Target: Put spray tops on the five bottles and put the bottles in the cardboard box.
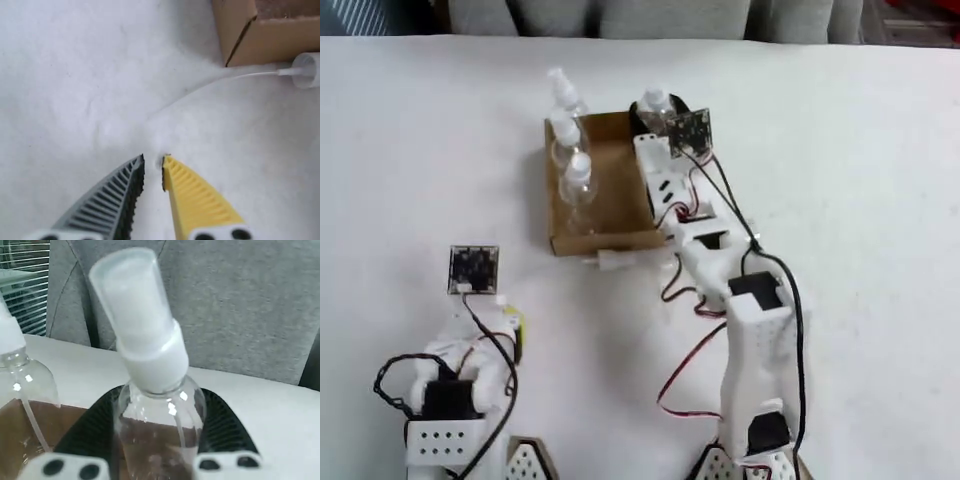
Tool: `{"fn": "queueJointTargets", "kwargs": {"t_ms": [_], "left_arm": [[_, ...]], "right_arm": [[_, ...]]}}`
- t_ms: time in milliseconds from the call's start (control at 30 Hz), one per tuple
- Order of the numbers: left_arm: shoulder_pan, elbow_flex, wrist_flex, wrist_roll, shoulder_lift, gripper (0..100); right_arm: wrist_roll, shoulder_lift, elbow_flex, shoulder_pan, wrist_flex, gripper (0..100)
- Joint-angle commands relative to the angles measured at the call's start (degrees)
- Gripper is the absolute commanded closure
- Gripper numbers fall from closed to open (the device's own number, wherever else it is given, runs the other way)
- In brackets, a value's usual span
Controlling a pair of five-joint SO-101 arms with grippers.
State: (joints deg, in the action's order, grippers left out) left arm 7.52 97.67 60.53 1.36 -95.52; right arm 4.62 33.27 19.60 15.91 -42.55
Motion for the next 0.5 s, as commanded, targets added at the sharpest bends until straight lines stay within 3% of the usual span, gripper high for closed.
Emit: {"fn": "queueJointTargets", "kwargs": {"t_ms": [0, 467], "left_arm": [[-0.8, -0.3, -2.1, -0.7, -0.6, 92], [-0.8, -0.3, -2.1, -0.7, -0.6, 92]], "right_arm": [[0.1, 0.2, -3.7, -0.6, -0.6, 98.2], [-1.6, 0.9, -3.7, 0.7, -0.6, 98.2]]}}
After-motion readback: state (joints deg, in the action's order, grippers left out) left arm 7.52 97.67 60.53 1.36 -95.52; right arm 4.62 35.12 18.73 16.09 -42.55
